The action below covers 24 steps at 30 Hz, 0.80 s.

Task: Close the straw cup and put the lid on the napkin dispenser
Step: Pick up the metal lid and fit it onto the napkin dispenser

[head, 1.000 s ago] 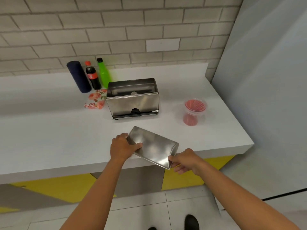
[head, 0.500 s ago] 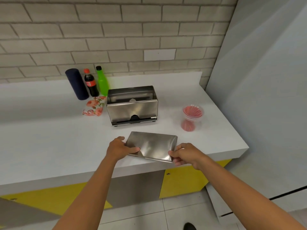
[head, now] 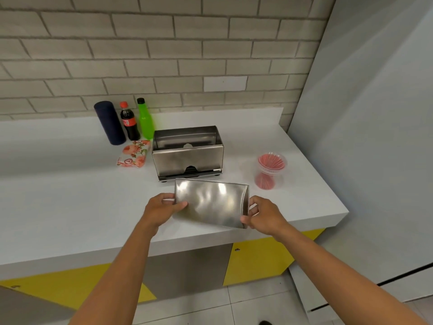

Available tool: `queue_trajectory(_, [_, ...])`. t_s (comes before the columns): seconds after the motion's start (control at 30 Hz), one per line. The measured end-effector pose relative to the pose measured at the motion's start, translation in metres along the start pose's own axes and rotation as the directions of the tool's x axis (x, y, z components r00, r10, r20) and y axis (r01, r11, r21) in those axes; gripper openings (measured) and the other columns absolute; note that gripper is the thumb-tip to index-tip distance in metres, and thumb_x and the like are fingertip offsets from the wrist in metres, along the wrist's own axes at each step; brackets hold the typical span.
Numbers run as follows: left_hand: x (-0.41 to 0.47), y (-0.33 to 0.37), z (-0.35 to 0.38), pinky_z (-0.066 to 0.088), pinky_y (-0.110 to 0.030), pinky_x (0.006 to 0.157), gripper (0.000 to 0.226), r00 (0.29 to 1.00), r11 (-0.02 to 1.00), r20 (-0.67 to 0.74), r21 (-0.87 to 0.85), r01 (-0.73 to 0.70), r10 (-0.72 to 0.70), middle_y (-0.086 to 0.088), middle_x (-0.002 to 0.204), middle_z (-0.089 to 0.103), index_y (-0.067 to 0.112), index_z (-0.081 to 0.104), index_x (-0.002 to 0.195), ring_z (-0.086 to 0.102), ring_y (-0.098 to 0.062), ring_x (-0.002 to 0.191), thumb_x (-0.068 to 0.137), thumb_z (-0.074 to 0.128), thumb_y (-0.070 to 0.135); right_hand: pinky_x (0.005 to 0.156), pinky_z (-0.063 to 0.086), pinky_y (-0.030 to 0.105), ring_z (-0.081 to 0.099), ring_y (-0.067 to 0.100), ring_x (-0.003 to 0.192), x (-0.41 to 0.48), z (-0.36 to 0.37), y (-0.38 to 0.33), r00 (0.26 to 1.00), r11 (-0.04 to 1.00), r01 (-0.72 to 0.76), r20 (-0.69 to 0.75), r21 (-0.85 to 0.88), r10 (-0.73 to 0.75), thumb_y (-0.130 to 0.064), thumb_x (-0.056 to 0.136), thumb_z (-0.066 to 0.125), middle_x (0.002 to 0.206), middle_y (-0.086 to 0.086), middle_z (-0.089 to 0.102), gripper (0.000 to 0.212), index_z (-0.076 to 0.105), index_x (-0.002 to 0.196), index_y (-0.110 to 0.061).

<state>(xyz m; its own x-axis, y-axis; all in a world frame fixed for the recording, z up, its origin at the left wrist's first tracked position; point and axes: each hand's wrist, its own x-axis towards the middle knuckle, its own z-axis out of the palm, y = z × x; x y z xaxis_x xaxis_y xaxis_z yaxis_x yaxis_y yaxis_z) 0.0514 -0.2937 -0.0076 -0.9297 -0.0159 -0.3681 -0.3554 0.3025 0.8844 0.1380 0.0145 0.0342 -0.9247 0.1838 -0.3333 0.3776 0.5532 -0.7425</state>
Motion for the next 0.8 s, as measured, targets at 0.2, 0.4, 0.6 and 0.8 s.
queue_trajectory(0.2, [-0.019, 0.003, -0.014, 0.063, -0.04, 0.077, 0.047, 0.999, 0.988, -0.031, -0.154, -0.01, 0.005, -0.005, 0.108, 0.076, 0.026, 0.068, 0.119, 0.073, -0.024, 0.103, 0.078, 0.091, 0.027, 0.073, 0.056, 0.032, 0.073, 0.019, 0.082, 0.005, -0.011, -0.019, 0.996, 0.996, 0.044, -0.085, 0.076, -0.037, -0.017, 0.081, 0.087, 0.09, -0.001, 0.074, 0.03, 0.067, 0.099, -0.029])
queue_trajectory(0.4, [-0.03, 0.016, -0.029, 0.062, -0.036, 0.076, 0.057, 0.989, 0.97, -0.133, -0.222, -0.096, 0.067, 0.003, 0.104, 0.077, 0.032, 0.065, 0.131, 0.073, -0.018, 0.098, 0.081, 0.088, 0.015, 0.084, 0.063, 0.037, 0.074, 0.02, 0.089, 0.02, -0.018, -0.056, 0.984, 0.98, 0.136, -0.134, 0.148, -0.116, -0.012, 0.082, 0.086, 0.094, 0.0, 0.074, 0.031, 0.065, 0.096, -0.03])
queue_trajectory(0.6, [-0.016, 0.047, -0.04, 0.061, -0.044, 0.089, 0.063, 0.966, 0.949, -0.246, -0.279, -0.146, 0.076, -0.002, 0.109, 0.077, 0.033, 0.064, 0.135, 0.074, -0.019, 0.097, 0.081, 0.087, 0.013, 0.086, 0.062, 0.039, 0.074, 0.017, 0.088, 0.057, -0.024, -0.097, 0.964, 0.957, 0.239, -0.162, 0.164, -0.213, -0.013, 0.082, 0.084, 0.092, -0.007, 0.074, 0.031, 0.066, 0.092, -0.036])
queue_trajectory(0.8, [0.012, 0.08, -0.049, 0.06, -0.039, 0.082, 0.065, 0.93, 0.952, -0.353, -0.238, -0.195, 0.102, -0.002, 0.114, 0.073, 0.031, 0.063, 0.137, 0.072, -0.023, 0.104, 0.078, 0.088, 0.016, 0.08, 0.057, 0.026, 0.071, 0.009, 0.085, 0.108, -0.024, -0.126, 0.944, 0.932, 0.311, -0.178, 0.185, -0.279, -0.014, 0.082, 0.083, 0.093, -0.011, 0.071, 0.029, 0.069, 0.093, -0.037])
